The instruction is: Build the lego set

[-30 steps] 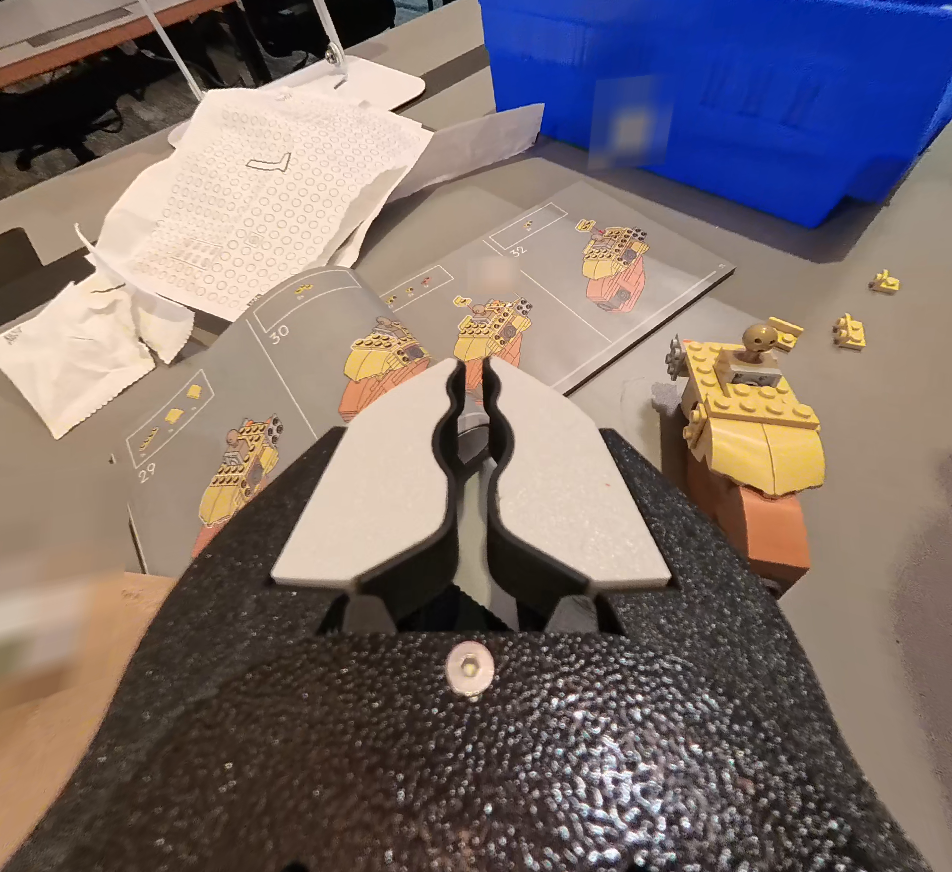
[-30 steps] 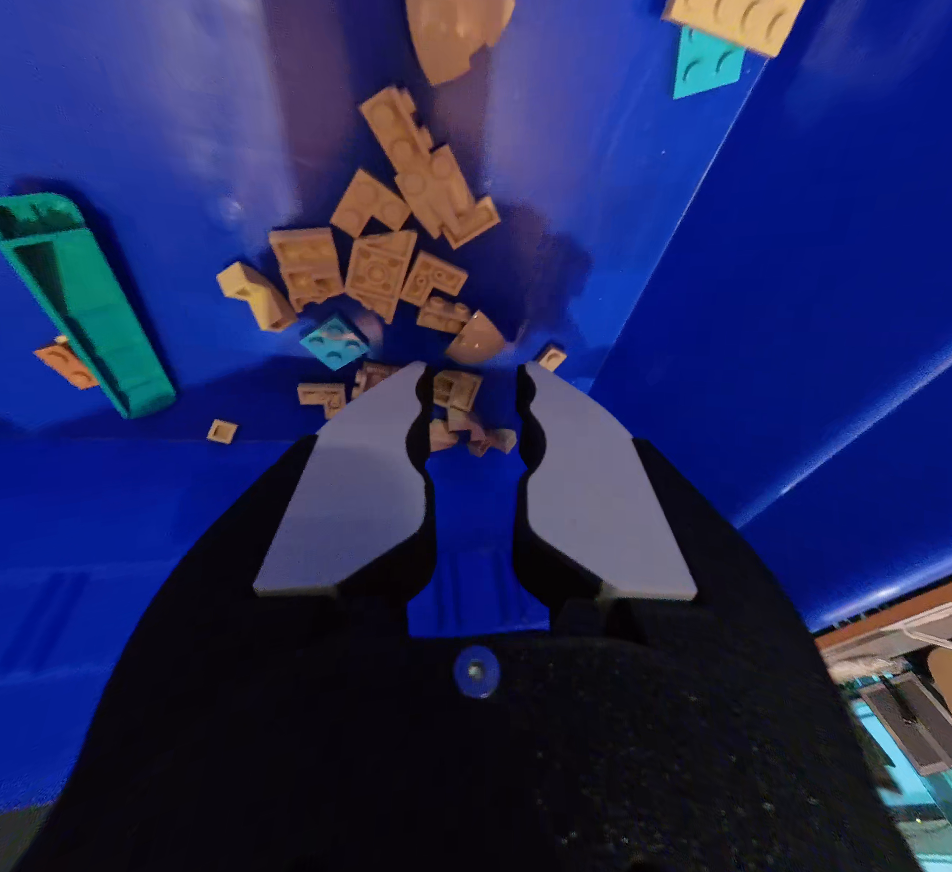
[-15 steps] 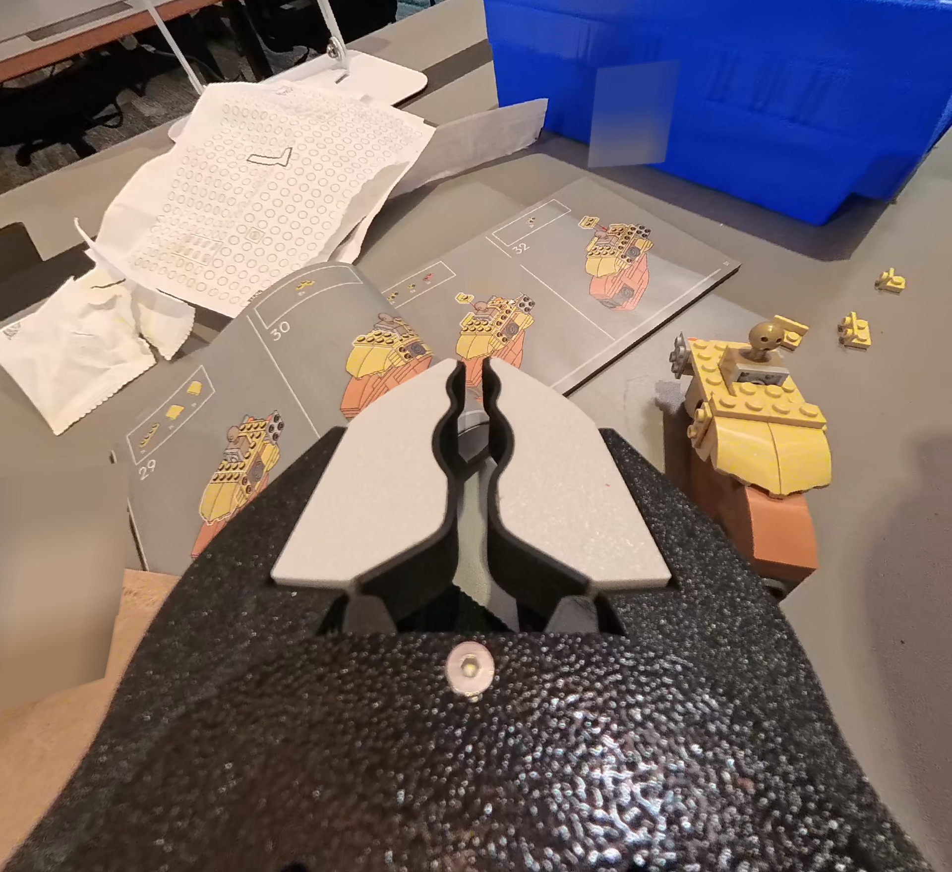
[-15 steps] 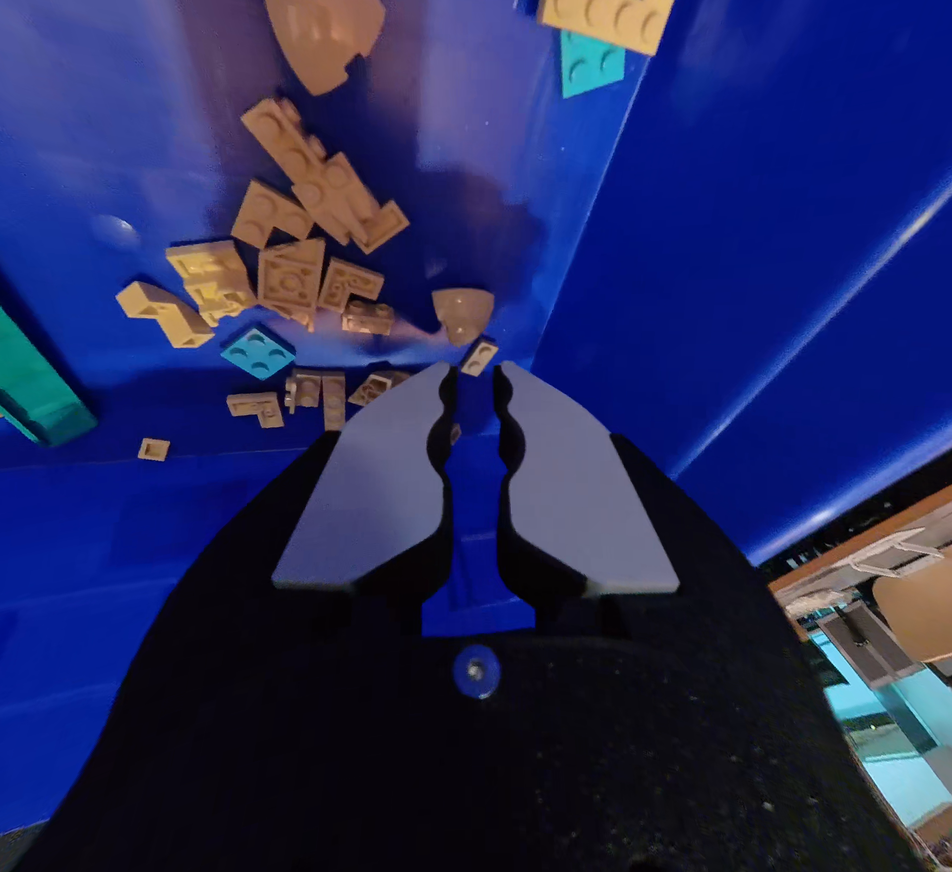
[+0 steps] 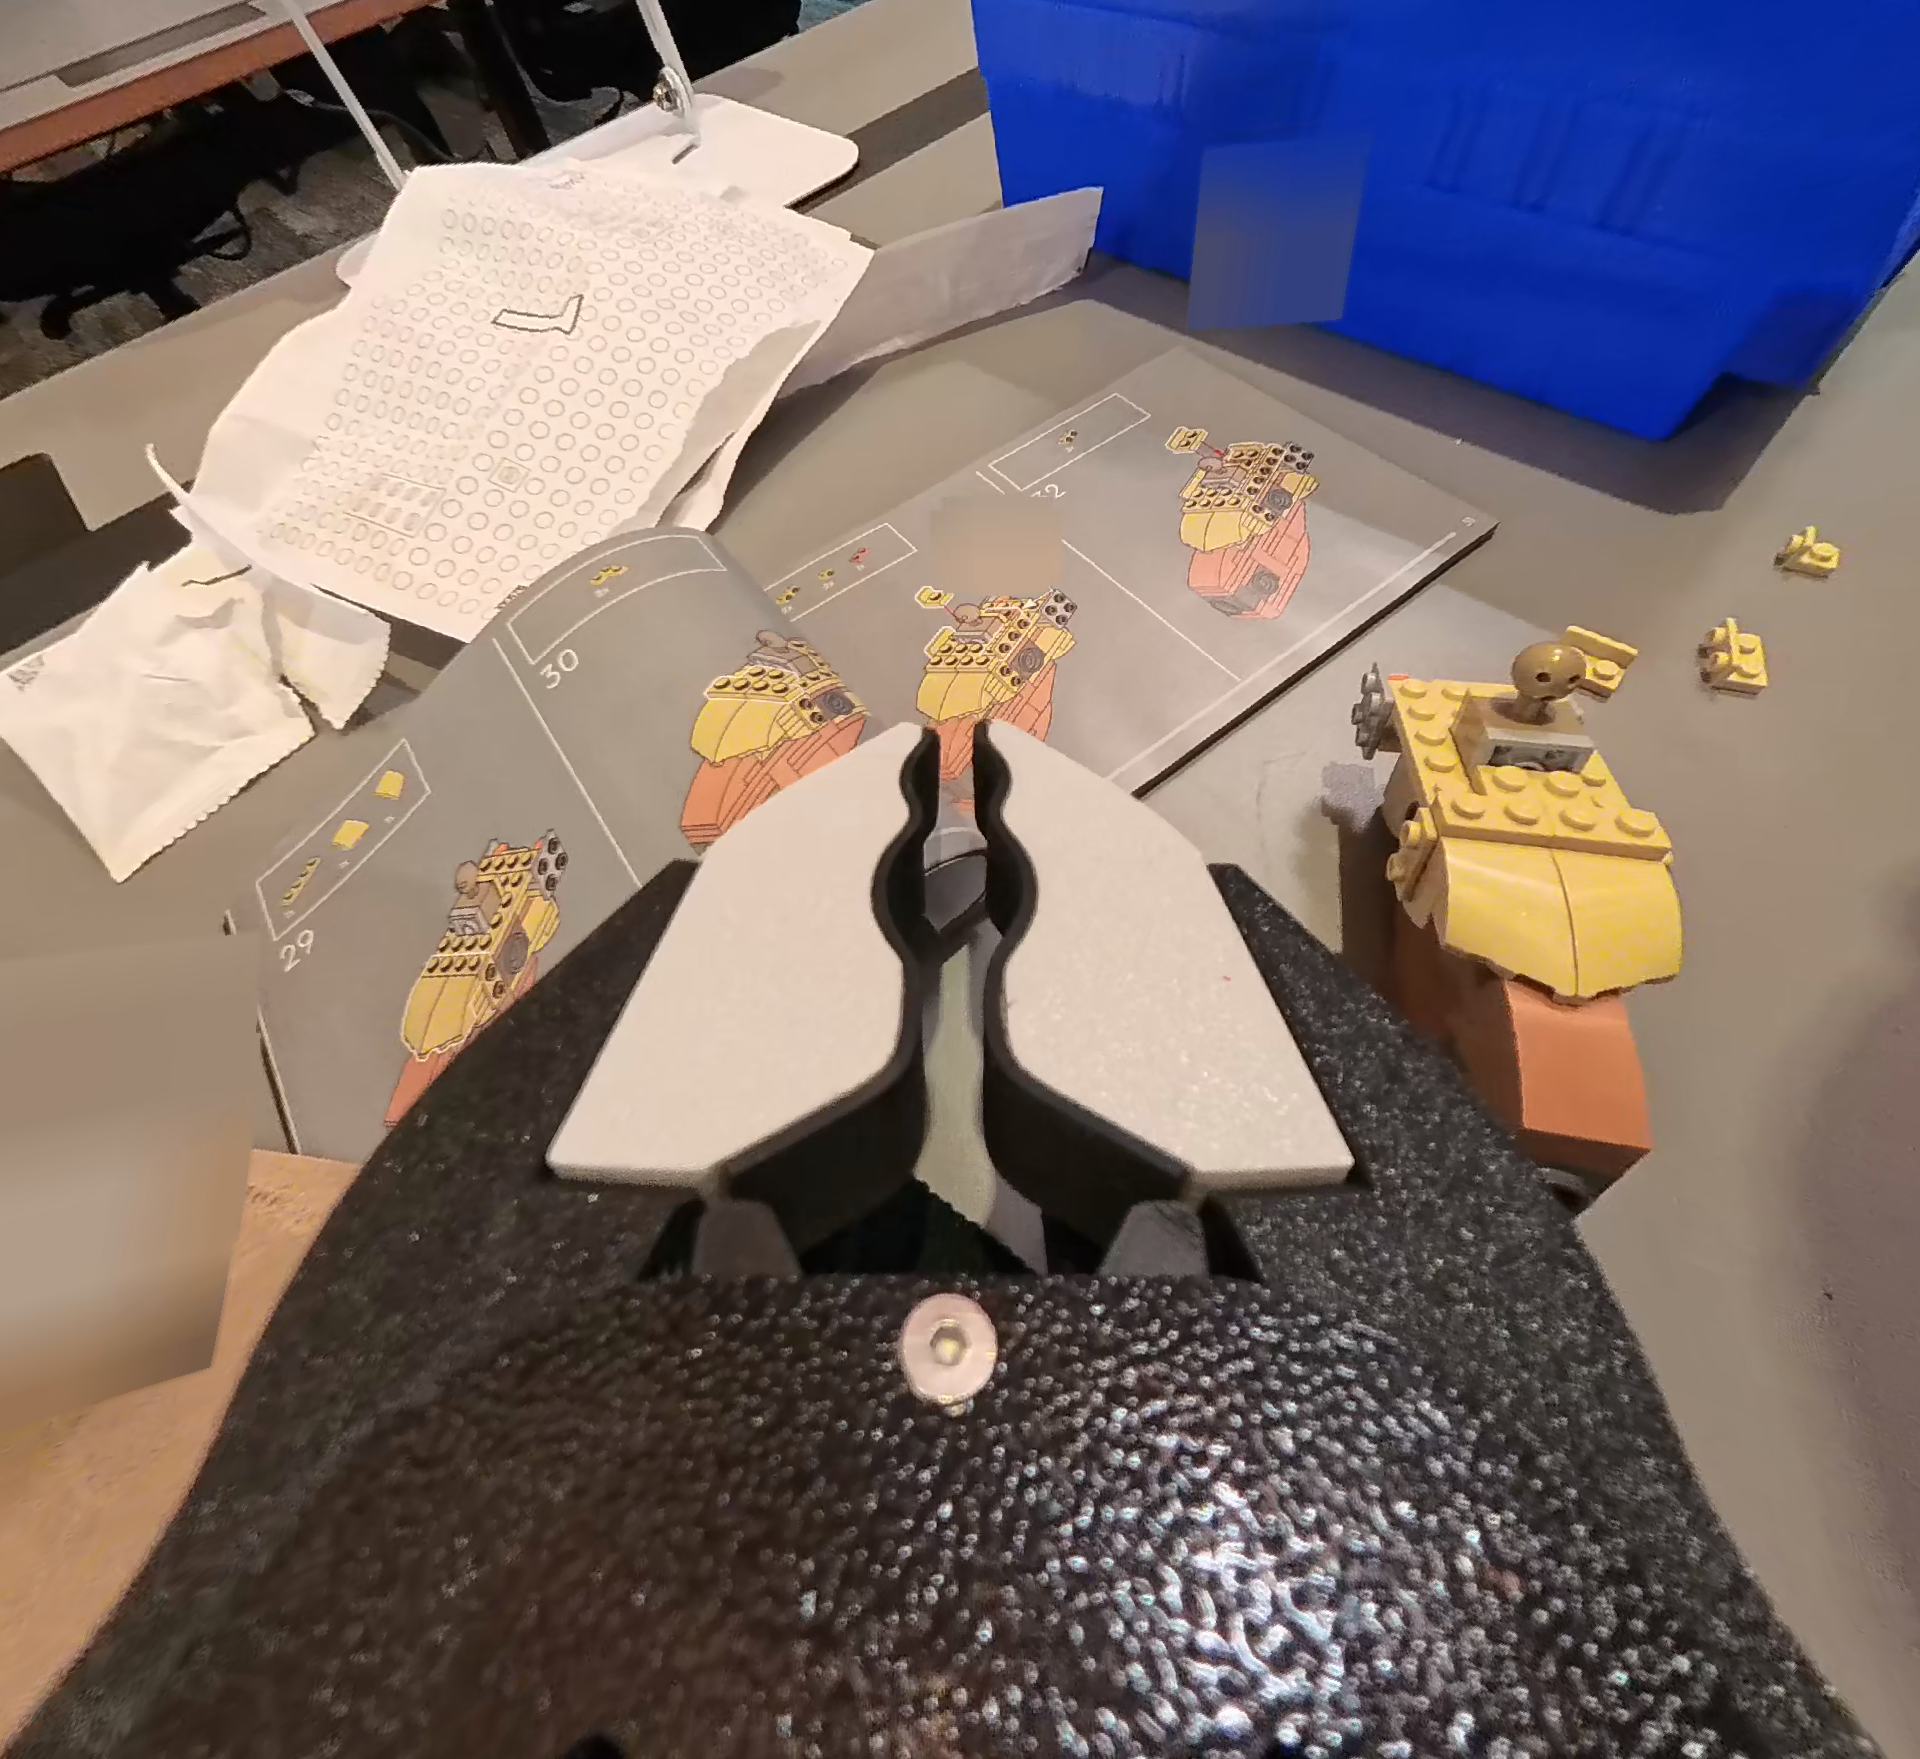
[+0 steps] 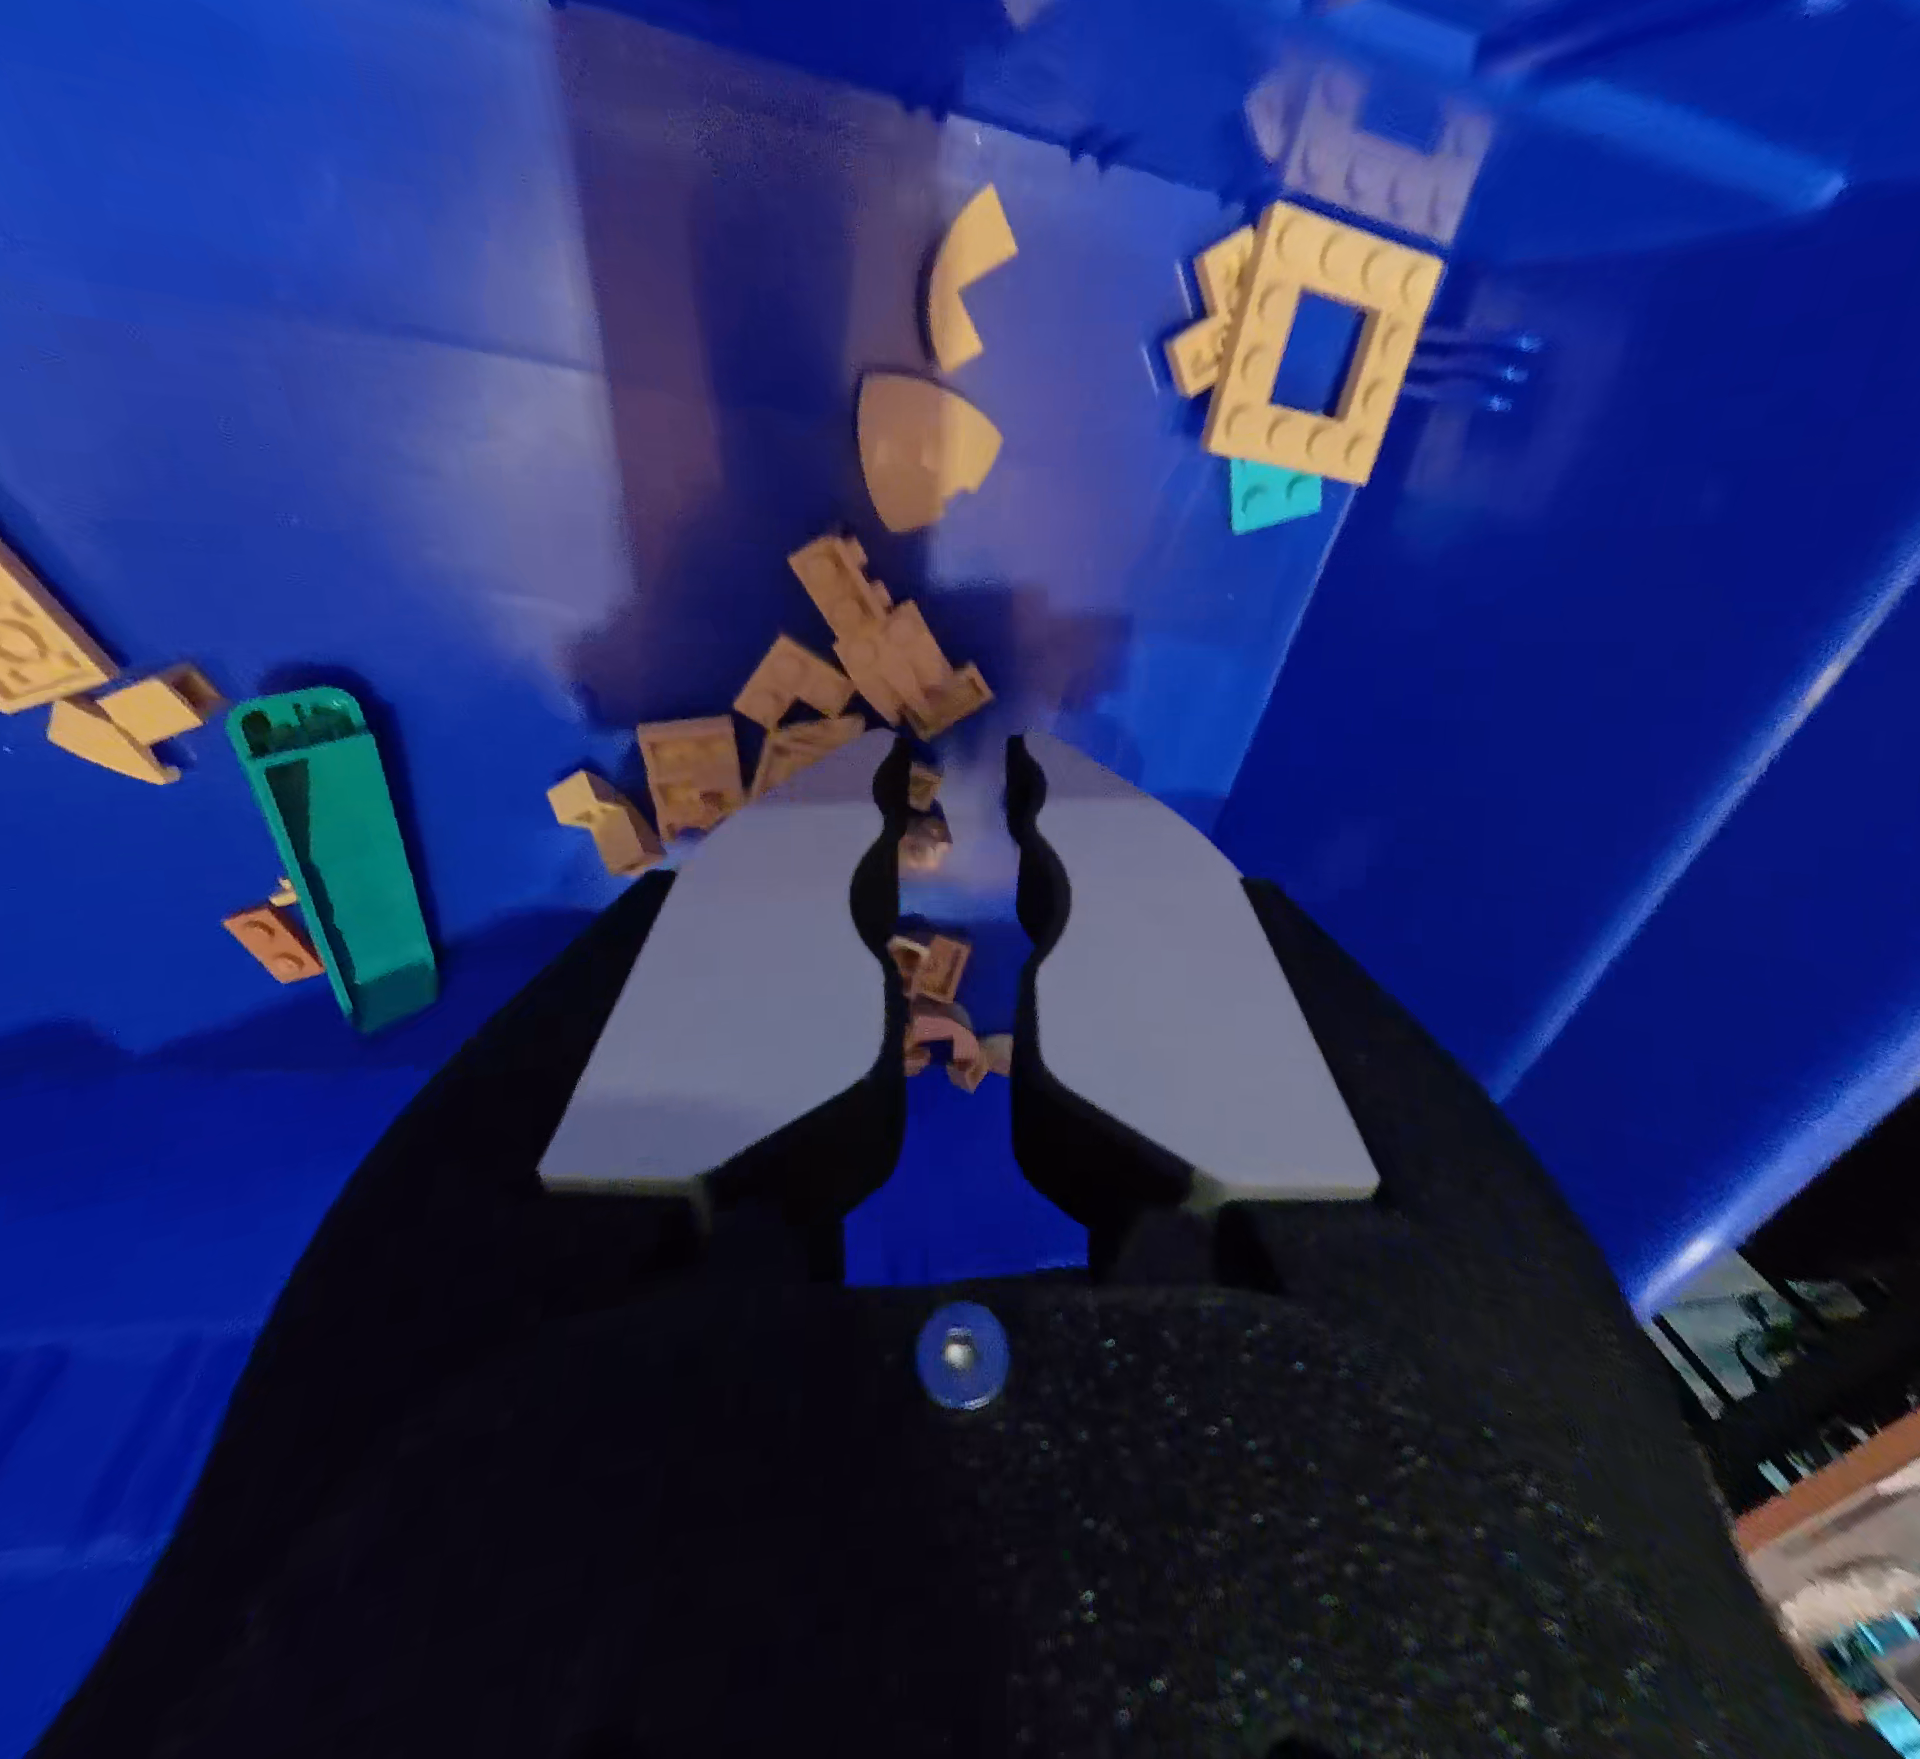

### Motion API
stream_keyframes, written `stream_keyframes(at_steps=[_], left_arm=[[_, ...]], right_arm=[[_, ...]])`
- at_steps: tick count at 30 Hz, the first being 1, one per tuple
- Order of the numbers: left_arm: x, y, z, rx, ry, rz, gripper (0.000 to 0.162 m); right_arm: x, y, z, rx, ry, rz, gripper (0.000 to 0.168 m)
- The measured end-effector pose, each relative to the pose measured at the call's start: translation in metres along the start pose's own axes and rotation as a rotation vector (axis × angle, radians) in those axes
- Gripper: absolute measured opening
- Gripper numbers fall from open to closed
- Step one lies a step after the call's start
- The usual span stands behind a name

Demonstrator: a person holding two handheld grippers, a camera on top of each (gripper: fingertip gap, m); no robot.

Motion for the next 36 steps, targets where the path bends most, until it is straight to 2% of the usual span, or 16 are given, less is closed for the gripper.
stream_keyframes(at_steps=[14,19,25,30,36], left_arm=[[0.002,-0.001,0.003,-0.005,-0.016,0.0,0.006],[0.002,-0.001,0.004,-0.006,-0.017,-0.002,0.006],[0.002,-0.001,0.003,-0.004,-0.016,-0.004,0.006],[0.001,-0.002,0.003,-0.007,-0.013,-0.008,0.005],[0.001,-0.002,0.004,-0.007,-0.015,-0.007,0.006]], right_arm=[[0.005,-0.017,-0.012,-0.052,0.056,-0.096,0.0],[0.006,-0.015,-0.012,-0.04,0.062,-0.085,0.0],[0.007,-0.001,-0.004,-0.019,0.002,0.019,0.003],[-0.007,0.004,0.002,0.045,0.041,0.02,0.003],[-0.036,0.002,0.03,0.148,0.038,0.04,0.005]])
Point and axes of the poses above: each gripper's, where its closed fingertips meet, x out along the fingers, z out of its underside, y = z × x across the jaws, the point moved 5 cm from there along -x, back along the fingers, and after that the axes turned 12 degrees about x, right-handed, at the moved point
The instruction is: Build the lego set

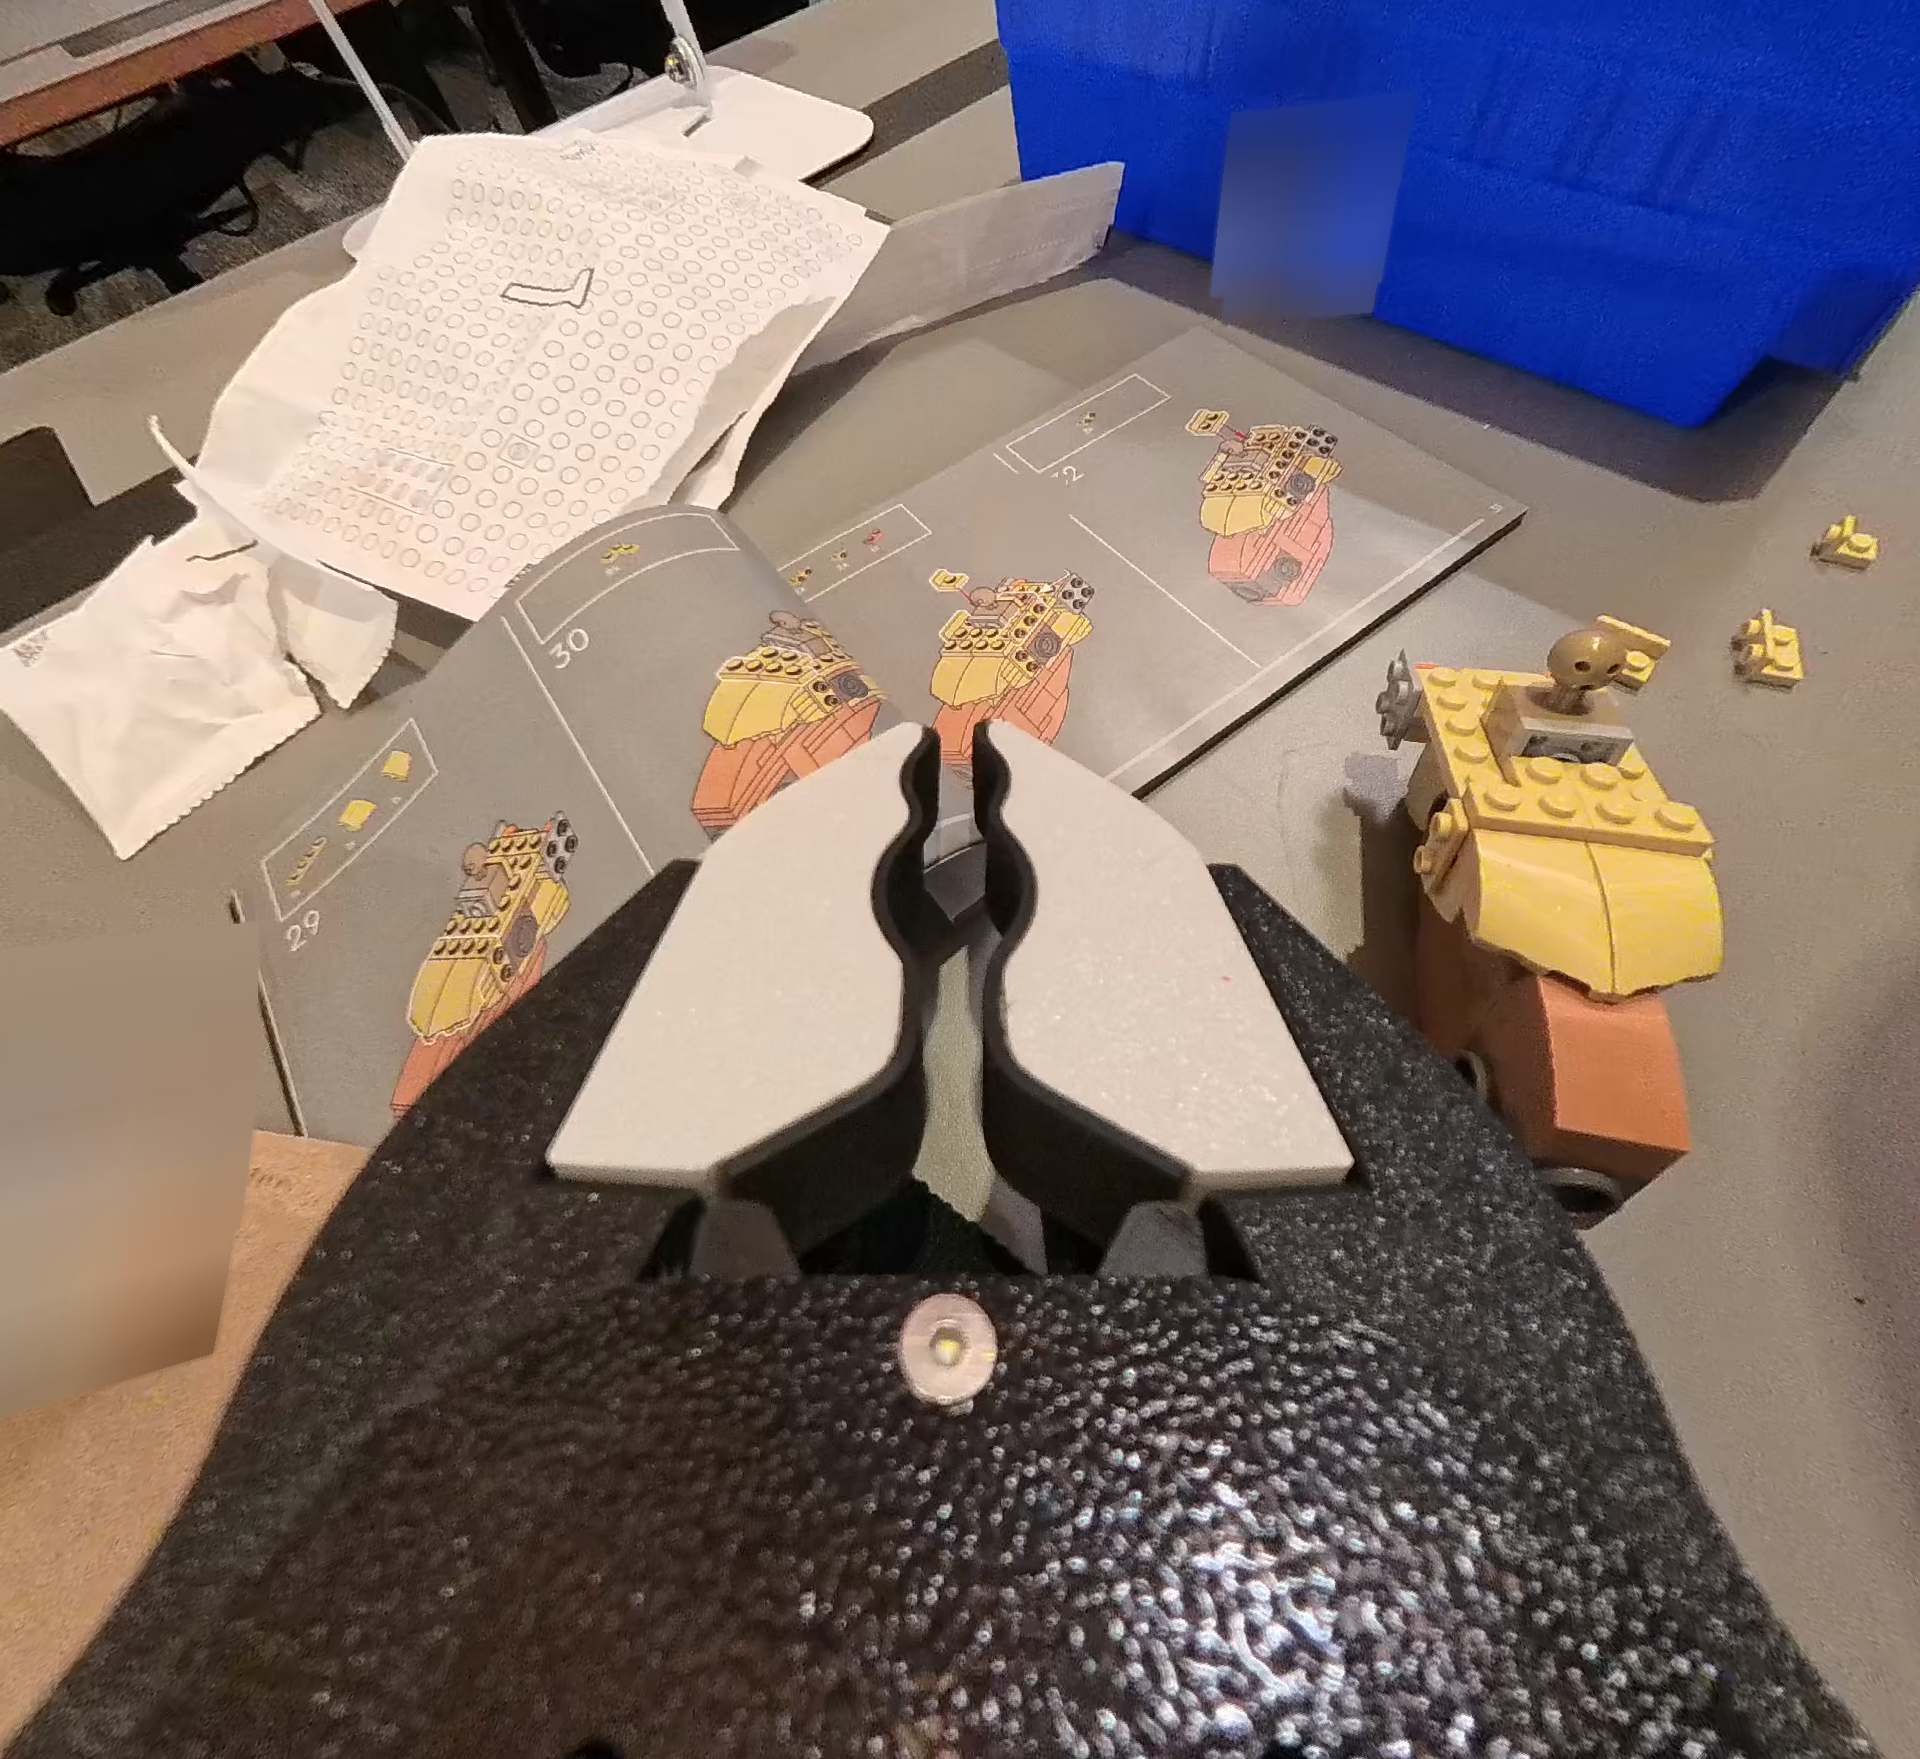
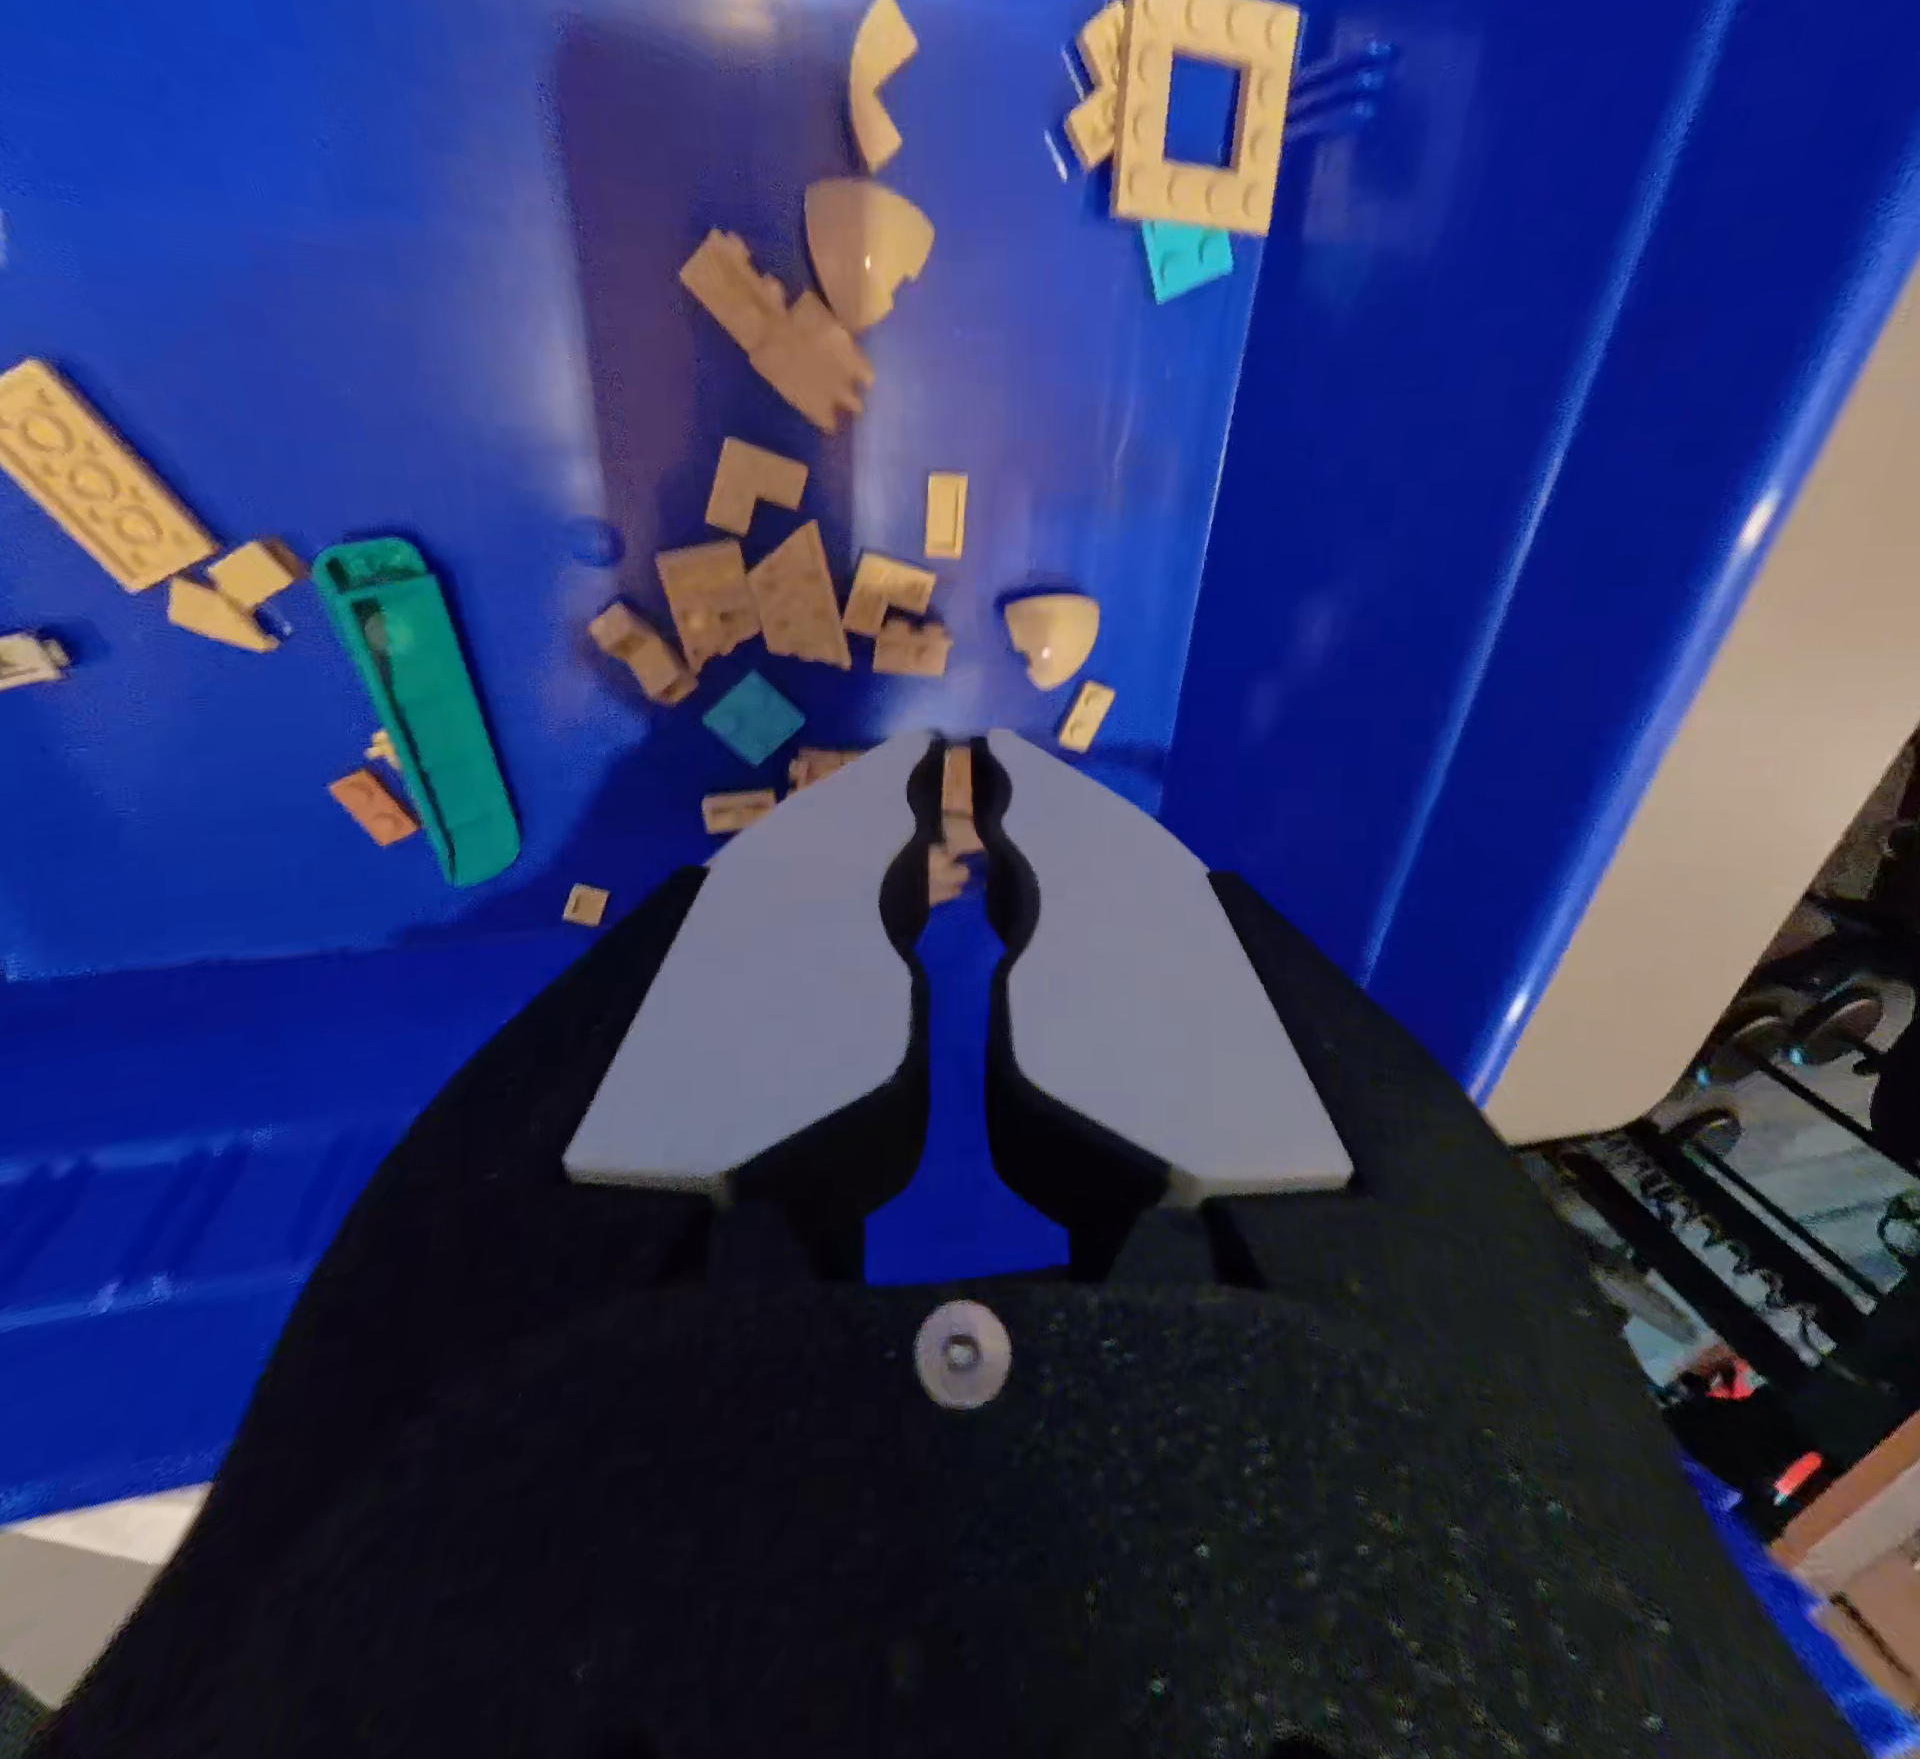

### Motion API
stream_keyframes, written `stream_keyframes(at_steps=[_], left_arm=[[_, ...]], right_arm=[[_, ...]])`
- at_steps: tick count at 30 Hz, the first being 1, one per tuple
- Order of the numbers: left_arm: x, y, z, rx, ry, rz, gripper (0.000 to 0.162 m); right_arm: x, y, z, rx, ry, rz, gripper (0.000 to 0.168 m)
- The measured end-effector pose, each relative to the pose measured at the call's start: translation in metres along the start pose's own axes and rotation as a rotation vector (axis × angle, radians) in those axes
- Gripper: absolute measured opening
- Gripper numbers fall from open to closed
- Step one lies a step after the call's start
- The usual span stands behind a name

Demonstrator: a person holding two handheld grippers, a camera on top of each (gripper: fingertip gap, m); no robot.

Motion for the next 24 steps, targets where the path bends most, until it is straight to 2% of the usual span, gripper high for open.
stream_keyframes(at_steps=[5,8,16,24], left_arm=[[0.001,0.0,0.0,-0.003,0.001,0.003,0.006],[0.003,0.001,0.0,0.001,-0.001,0.008,0.006],[0.004,-0.003,0.001,0.002,0.023,-0.006,0.006],[0.003,-0.011,-0.01,0.003,0.076,-0.008,0.006]], right_arm=[[-0.021,-0.01,0.025,0.103,0.062,0.042,0.008],[-0.033,-0.016,0.029,0.18,0.162,0.049,0.009],[-0.063,-0.019,0.016,0.29,0.44,0.092,0.009],[-0.086,-0.001,0.007,0.355,0.528,0.13,0.009]])
Point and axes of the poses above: each gripper's, where its closed fingertips meet, x out along the fingers, z out of its underside, y = z × x across the jaws, the point moved 5 cm from there along -x, back along the fingers, and after that the axes turned 12 degrees about x, right-handed, at the moved point
